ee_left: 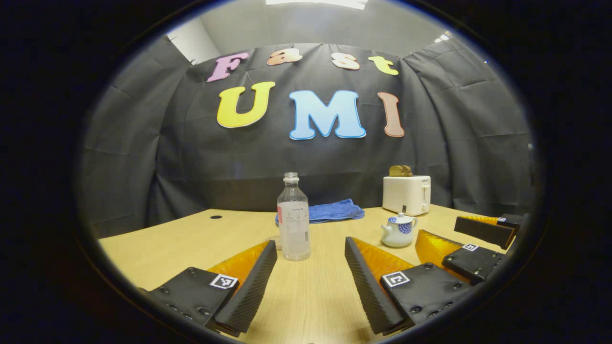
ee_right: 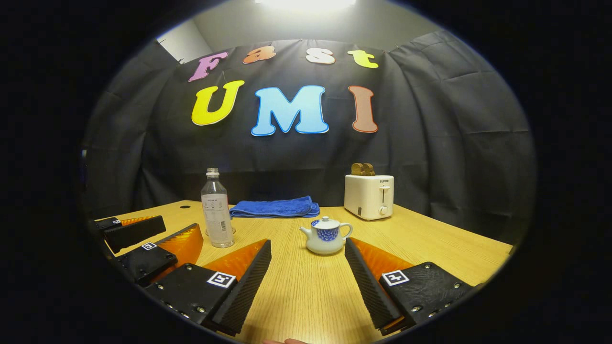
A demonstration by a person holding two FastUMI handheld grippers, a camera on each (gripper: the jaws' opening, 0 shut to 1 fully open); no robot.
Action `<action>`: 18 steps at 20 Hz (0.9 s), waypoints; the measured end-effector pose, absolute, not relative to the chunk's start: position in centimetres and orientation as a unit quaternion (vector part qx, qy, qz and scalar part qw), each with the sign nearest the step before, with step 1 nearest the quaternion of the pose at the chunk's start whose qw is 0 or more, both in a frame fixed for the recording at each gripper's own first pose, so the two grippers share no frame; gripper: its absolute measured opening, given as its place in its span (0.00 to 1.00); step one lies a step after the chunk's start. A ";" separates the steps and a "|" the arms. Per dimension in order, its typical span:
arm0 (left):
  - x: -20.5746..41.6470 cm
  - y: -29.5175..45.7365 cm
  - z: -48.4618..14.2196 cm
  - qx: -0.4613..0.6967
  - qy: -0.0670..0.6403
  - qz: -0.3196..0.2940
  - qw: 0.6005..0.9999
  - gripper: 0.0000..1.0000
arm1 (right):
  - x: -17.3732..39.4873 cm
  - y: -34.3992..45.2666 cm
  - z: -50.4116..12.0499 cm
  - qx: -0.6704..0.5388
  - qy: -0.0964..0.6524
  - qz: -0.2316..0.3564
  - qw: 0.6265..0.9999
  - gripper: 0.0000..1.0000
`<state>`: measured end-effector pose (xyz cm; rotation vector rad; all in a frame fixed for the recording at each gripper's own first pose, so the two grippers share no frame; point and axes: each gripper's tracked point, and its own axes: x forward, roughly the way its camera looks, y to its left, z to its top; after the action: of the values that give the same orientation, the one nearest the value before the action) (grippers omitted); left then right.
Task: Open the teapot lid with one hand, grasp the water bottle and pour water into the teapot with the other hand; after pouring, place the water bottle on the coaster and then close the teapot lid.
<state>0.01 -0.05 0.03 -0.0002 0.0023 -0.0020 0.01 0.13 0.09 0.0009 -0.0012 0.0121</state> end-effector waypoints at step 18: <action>7.0 0.8 5.1 0.004 -0.017 -0.025 1.000 1.00 | 10.4 -3.7 2.0 0.037 0.026 -0.008 0.999 0.95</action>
<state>6.97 0.79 5.08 0.0070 -0.0337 -0.0502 10.44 -3.67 1.97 0.0735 0.0514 -0.0153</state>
